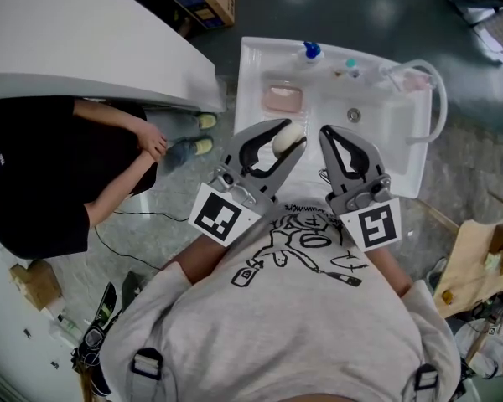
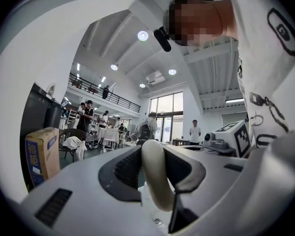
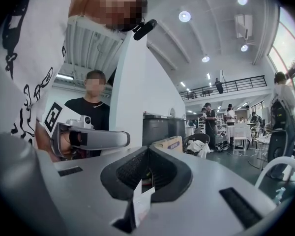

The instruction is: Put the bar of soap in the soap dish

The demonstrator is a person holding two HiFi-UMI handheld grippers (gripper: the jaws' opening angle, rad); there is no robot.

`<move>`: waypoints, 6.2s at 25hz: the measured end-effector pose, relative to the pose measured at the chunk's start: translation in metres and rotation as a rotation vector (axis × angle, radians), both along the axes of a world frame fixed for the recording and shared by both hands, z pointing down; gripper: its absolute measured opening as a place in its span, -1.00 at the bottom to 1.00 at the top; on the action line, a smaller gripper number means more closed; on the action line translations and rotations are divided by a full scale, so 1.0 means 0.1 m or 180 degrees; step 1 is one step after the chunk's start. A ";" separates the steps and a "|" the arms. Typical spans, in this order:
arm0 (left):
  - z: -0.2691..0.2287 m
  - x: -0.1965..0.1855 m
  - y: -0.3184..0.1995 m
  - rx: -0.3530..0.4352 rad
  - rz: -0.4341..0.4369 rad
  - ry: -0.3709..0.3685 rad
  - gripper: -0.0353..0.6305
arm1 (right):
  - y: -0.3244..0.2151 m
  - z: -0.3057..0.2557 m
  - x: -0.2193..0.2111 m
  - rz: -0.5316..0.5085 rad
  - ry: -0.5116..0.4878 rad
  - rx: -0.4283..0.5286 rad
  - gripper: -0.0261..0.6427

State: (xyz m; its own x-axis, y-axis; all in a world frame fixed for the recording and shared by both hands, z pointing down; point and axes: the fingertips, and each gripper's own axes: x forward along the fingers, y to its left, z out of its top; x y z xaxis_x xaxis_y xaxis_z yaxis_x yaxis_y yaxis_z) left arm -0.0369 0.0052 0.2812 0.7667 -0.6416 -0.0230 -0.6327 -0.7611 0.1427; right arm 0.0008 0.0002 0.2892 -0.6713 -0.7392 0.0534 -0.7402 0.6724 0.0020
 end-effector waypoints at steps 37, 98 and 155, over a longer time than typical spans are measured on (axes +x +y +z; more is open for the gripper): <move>1.03 0.18 -0.55 -0.0096 0.0162 -0.0753 -0.52 | -0.50 1.02 0.07 -0.0124 0.0418 -0.0220 -0.85; 3.84 0.27 -0.92 0.0087 0.1225 -0.3290 -0.52 | -0.81 3.59 0.04 -0.0244 0.1397 -0.1533 -0.85; 4.39 0.43 -0.97 0.0088 0.1610 -0.4055 -0.50 | -0.83 3.97 0.17 -0.0303 0.1646 -0.1796 -0.85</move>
